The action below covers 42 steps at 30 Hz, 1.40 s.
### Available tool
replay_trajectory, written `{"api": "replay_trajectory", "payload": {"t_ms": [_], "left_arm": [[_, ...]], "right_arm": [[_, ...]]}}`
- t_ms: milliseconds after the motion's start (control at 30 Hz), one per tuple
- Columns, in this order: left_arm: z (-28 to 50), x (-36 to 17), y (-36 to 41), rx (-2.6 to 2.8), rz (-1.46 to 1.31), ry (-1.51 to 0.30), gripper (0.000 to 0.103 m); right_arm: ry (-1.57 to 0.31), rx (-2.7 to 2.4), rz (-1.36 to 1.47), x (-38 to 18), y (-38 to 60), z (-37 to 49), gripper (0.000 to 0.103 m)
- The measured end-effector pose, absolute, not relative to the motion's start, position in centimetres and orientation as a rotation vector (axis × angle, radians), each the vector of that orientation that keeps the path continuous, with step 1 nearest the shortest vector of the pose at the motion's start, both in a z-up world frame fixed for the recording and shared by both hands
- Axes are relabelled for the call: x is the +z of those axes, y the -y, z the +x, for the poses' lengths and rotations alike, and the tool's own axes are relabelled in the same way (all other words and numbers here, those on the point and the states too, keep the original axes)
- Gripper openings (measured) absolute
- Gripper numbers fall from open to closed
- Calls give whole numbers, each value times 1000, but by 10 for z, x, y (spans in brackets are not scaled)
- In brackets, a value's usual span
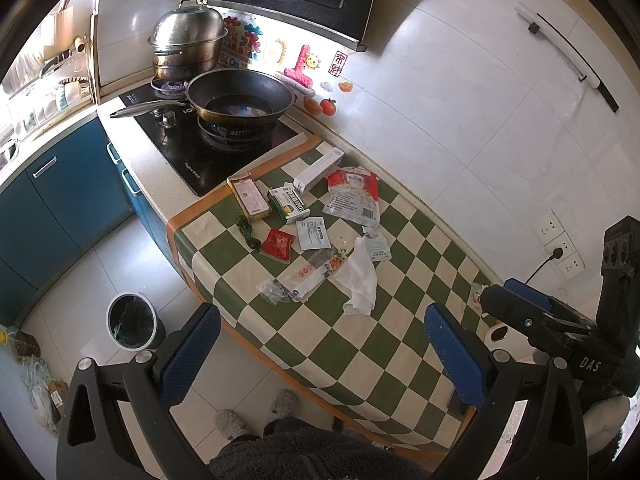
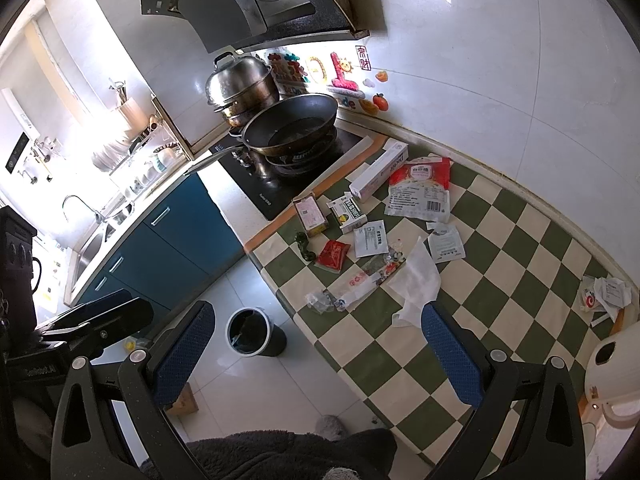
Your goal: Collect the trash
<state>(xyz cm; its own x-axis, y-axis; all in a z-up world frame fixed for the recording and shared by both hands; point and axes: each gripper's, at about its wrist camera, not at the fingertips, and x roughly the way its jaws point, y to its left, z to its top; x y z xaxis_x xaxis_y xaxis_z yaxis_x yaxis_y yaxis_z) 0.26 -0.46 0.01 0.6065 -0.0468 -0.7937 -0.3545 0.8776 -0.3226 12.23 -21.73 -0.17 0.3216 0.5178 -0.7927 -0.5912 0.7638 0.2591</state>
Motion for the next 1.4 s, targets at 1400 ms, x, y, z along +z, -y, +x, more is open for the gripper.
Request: {"api": "replay_trajectory", "payload": {"t_ms": [1400], "left_arm": [[33, -11, 2, 372, -234, -921, 103]], "right_arm": [[-1029, 604, -45, -10, 183, 99, 103]]}}
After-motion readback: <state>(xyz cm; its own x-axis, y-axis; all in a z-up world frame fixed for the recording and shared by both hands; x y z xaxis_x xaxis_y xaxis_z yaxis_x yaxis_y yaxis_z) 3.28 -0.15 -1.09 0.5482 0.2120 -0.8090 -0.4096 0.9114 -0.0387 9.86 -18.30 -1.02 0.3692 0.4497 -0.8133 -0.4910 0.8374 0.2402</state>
